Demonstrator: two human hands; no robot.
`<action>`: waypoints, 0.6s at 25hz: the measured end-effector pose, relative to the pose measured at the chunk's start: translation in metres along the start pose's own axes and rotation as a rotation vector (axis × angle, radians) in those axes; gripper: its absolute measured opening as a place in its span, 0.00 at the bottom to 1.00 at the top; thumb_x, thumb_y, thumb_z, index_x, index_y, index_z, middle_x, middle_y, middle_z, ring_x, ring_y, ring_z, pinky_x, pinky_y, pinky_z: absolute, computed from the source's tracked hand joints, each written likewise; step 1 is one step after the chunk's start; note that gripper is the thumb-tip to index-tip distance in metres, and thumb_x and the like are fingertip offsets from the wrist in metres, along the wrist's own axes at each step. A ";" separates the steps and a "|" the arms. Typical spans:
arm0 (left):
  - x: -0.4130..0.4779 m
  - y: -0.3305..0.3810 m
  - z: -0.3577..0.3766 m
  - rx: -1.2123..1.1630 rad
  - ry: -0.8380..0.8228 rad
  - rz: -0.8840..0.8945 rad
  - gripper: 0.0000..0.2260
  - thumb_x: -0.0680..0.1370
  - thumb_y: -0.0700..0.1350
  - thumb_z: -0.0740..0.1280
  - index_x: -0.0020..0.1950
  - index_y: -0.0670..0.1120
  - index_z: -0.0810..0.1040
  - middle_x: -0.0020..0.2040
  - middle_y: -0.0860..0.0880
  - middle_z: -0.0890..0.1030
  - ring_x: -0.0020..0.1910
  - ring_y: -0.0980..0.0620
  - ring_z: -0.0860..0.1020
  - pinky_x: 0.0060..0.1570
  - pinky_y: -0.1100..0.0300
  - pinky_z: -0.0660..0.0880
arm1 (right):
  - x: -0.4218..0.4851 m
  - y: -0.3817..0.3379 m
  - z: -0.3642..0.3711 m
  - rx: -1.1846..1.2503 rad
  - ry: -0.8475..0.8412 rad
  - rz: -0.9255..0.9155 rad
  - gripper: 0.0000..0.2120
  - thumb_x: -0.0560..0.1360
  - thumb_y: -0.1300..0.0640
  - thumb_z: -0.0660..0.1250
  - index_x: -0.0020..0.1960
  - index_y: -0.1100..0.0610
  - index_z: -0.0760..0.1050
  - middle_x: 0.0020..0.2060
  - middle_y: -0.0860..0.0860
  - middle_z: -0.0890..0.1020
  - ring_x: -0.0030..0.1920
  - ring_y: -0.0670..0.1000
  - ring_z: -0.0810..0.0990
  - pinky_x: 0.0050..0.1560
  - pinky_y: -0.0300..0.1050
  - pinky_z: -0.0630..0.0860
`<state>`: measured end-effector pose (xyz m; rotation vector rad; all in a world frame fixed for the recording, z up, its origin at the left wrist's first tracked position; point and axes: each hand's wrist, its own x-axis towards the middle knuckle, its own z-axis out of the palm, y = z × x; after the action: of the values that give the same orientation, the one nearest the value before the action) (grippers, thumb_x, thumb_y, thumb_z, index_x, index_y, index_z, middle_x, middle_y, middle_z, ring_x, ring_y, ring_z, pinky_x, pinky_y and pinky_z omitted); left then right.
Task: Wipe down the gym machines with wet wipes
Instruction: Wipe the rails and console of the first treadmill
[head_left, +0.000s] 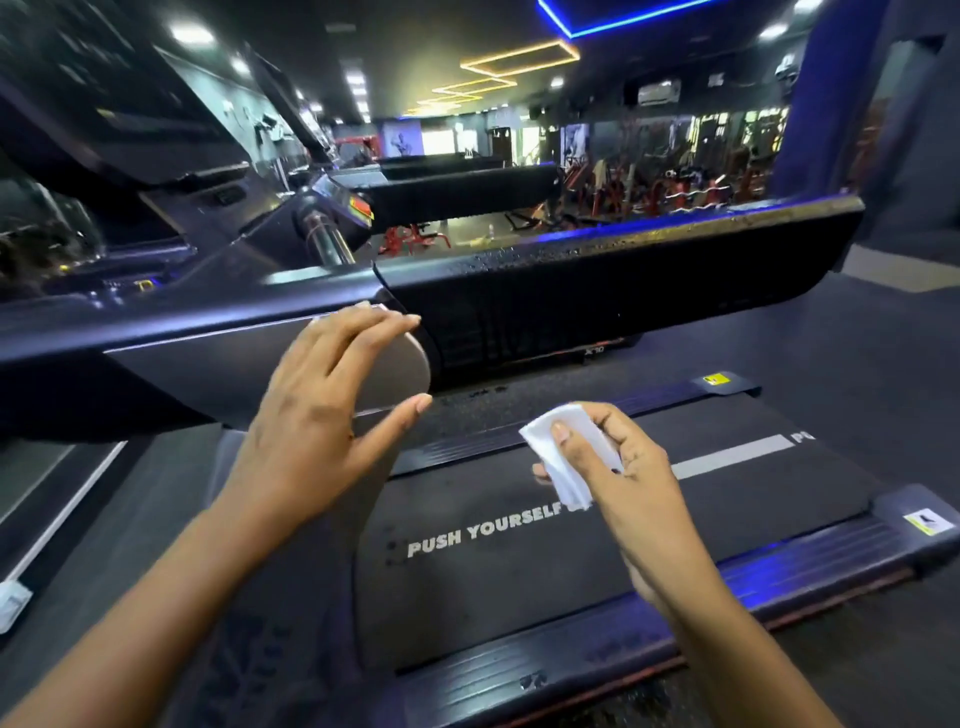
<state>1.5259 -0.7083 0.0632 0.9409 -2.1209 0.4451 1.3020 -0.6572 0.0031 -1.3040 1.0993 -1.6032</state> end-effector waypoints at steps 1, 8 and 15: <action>0.010 -0.013 -0.004 0.065 -0.029 0.064 0.25 0.76 0.57 0.61 0.69 0.44 0.69 0.65 0.44 0.73 0.67 0.46 0.69 0.70 0.49 0.63 | 0.006 -0.002 0.002 -0.018 0.011 -0.017 0.04 0.76 0.57 0.66 0.47 0.54 0.79 0.37 0.50 0.83 0.40 0.52 0.83 0.42 0.43 0.76; 0.063 -0.090 -0.002 0.404 -0.240 0.223 0.33 0.76 0.66 0.51 0.76 0.50 0.57 0.73 0.43 0.66 0.72 0.43 0.65 0.70 0.44 0.60 | 0.048 -0.011 0.018 0.019 0.146 -0.085 0.10 0.75 0.62 0.66 0.51 0.48 0.79 0.43 0.46 0.85 0.42 0.43 0.81 0.40 0.35 0.75; 0.061 -0.111 0.012 0.431 -0.234 0.318 0.33 0.76 0.66 0.54 0.75 0.48 0.62 0.69 0.44 0.73 0.65 0.43 0.74 0.63 0.51 0.69 | 0.104 -0.045 0.068 -0.337 0.387 -0.613 0.14 0.74 0.67 0.64 0.55 0.55 0.81 0.49 0.42 0.82 0.53 0.37 0.79 0.55 0.30 0.72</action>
<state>1.5756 -0.8190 0.1029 0.9232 -2.4532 1.0285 1.3489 -0.7504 0.0843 -1.7123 1.3216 -2.2639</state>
